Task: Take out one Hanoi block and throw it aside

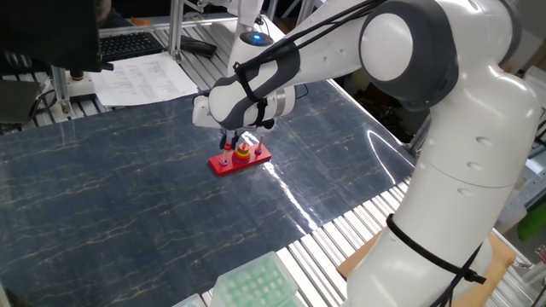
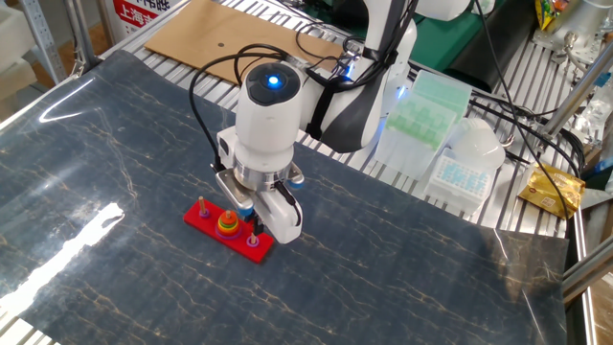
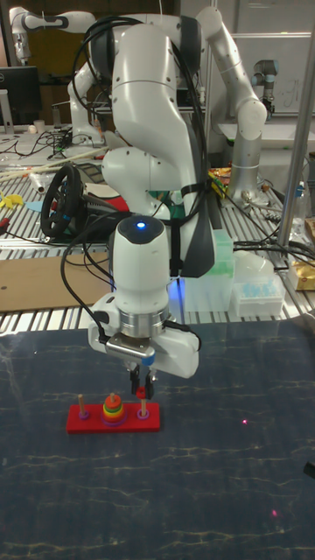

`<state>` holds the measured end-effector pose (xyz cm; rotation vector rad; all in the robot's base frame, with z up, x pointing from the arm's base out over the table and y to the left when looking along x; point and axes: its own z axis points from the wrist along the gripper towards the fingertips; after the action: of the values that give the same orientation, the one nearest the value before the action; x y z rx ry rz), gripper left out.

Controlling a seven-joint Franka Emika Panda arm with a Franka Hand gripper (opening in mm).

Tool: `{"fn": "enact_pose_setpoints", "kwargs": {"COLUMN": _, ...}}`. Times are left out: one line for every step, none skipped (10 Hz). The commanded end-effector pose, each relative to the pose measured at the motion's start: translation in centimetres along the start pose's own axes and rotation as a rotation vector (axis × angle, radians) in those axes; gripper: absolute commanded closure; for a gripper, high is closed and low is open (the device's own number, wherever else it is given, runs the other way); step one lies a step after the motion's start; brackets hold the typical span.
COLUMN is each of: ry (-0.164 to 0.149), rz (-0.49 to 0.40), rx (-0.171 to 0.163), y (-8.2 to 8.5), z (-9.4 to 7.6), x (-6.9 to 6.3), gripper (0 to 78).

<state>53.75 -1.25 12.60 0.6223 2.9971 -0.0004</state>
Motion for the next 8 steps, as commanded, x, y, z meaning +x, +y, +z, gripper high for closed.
{"fn": "enact_pose_setpoints", "kwargs": {"ry": 0.0, "rz": 0.001, "rx": -0.001, "y": -0.01, "z": -0.05, "x": -0.02, "gripper": 76.3}}
{"fn": "enact_pose_setpoints", "kwargs": {"ry": 0.0, "rz": 0.003, "rx": -0.001, "y": 0.0, "z": -0.06, "x": -0.01, "gripper": 0.1}}
{"fn": "enact_pose_setpoints", "kwargs": {"ry": 0.0, "rz": 0.003, "rx": -0.001, "y": 0.0, "z": -0.06, "x": -0.01, "gripper": 0.1}}
{"fn": "enact_pose_setpoints", "kwargs": {"ry": 0.0, "rz": 0.003, "rx": -0.001, "y": 0.0, "z": -0.06, "x": -0.01, "gripper": 0.1}}
{"fn": "enact_pose_setpoints", "kwargs": {"ry": 0.0, "rz": 0.003, "rx": -0.001, "y": 0.0, "z": -0.06, "x": -0.01, "gripper": 0.1}}
{"fn": "enact_pose_setpoints", "kwargs": {"ry": 0.0, "rz": 0.003, "rx": -0.001, "y": 0.0, "z": -0.06, "x": -0.01, "gripper": 0.1}}
{"fn": "enact_pose_setpoints", "kwargs": {"ry": 0.0, "rz": 0.003, "rx": -0.001, "y": 0.0, "z": -0.06, "x": -0.01, "gripper": 0.1}}
{"fn": "enact_pose_setpoints", "kwargs": {"ry": 0.0, "rz": 0.003, "rx": -0.001, "y": 0.0, "z": -0.06, "x": -0.01, "gripper": 0.1}}
